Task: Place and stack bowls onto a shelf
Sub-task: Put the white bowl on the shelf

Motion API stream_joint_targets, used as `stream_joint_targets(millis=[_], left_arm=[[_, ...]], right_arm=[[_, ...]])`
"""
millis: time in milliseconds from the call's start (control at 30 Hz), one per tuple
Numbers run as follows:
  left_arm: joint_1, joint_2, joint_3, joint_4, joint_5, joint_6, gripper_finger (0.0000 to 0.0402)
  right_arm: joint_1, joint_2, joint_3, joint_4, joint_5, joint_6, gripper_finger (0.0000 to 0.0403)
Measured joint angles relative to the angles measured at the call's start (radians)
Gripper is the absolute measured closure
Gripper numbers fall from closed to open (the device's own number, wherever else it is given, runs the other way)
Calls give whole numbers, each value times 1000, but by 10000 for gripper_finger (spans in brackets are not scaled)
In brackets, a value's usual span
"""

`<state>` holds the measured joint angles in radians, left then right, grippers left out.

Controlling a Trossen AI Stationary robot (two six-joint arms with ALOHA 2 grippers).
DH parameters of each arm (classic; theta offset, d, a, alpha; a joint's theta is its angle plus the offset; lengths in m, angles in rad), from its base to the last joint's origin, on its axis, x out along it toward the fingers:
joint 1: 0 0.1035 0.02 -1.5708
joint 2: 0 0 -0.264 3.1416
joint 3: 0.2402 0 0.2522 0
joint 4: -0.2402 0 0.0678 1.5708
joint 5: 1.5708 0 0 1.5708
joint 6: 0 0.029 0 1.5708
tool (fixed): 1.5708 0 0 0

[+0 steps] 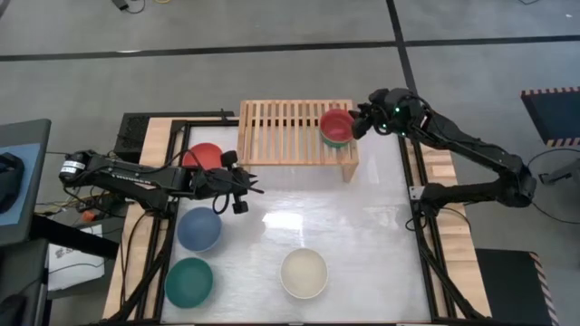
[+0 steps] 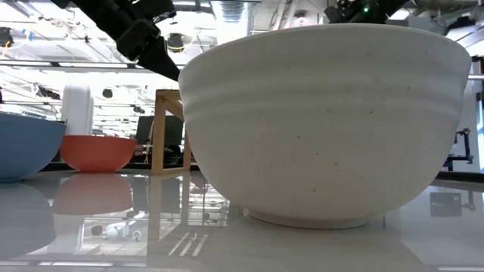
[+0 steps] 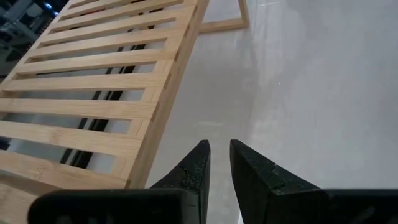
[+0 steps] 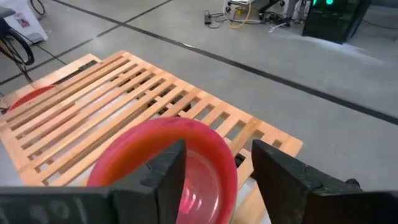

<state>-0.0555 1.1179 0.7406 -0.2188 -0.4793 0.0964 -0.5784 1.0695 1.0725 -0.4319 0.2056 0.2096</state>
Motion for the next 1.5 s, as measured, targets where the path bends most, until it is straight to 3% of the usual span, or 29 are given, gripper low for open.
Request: stream_joint_targets(millis=[200,367,533,667,767,967,1067,1200,1333,1500], left_arm=[[0,0,0,-48,-29,-10,352],[0,0,0,-68,-11,-35,352],[0,24,-2,-2,143,-66,352],[-8,87,-52,213,362,-71,346],[-35,176,-87,404,474,-80,325],[-90,422,-39,651,573,-88,257],[-98,516,51,618,580,-107,229],[-96,590,182,445,573,-164,213],[-97,605,296,290,574,-220,211],[-109,605,344,256,577,-312,212]], right_arm=[[73,-13,0,-92,3,1,198],[231,-36,-7,-148,30,45,204],[442,-43,-42,-148,161,89,207],[567,-43,-88,-142,300,148,207],[634,-34,-124,-143,378,204,207],[700,-34,-198,-147,503,316,207],[706,-34,-213,-142,536,341,207],[705,-34,-215,-141,542,343,207],[705,-34,-215,-145,553,344,207],[705,-34,-215,-144,568,366,207]])
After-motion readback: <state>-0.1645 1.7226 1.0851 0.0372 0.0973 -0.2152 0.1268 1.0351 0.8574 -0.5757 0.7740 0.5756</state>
